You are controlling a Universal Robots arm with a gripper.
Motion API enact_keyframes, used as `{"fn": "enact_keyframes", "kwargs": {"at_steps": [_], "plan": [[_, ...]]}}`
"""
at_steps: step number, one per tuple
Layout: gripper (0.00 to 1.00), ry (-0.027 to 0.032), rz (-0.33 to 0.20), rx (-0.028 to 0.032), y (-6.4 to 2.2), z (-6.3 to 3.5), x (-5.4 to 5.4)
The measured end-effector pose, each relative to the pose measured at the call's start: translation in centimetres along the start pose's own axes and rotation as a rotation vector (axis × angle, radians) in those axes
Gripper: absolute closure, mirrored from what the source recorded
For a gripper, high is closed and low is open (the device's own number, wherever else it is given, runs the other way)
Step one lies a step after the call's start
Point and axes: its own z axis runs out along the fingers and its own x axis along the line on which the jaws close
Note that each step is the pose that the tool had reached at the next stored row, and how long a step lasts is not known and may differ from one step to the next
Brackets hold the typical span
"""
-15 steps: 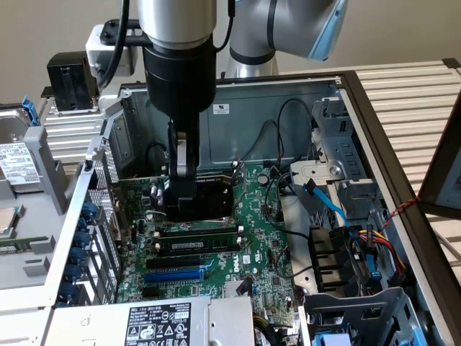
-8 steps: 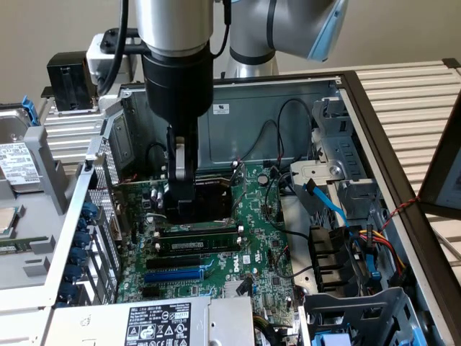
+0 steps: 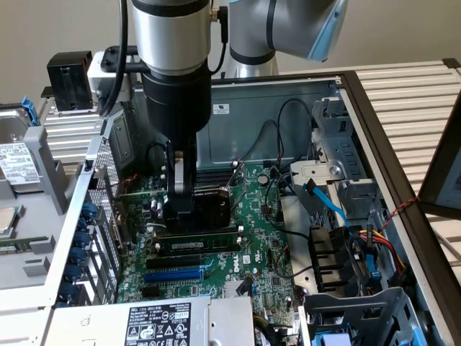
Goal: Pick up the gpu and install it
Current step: 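Insert the gpu into the slot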
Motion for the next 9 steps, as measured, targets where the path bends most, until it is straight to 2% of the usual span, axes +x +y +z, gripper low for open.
{"fn": "enact_keyframes", "kwargs": {"at_steps": [4,6,9], "plan": [[0.73,-0.0210,-0.001,-0.0032,0.07,0.32,0.58],[0.73,-0.0249,-0.001,-0.0068,0.05,0.55,0.77],[0.73,-0.0251,-0.001,-0.0116,0.04,0.99,0.82]]}}
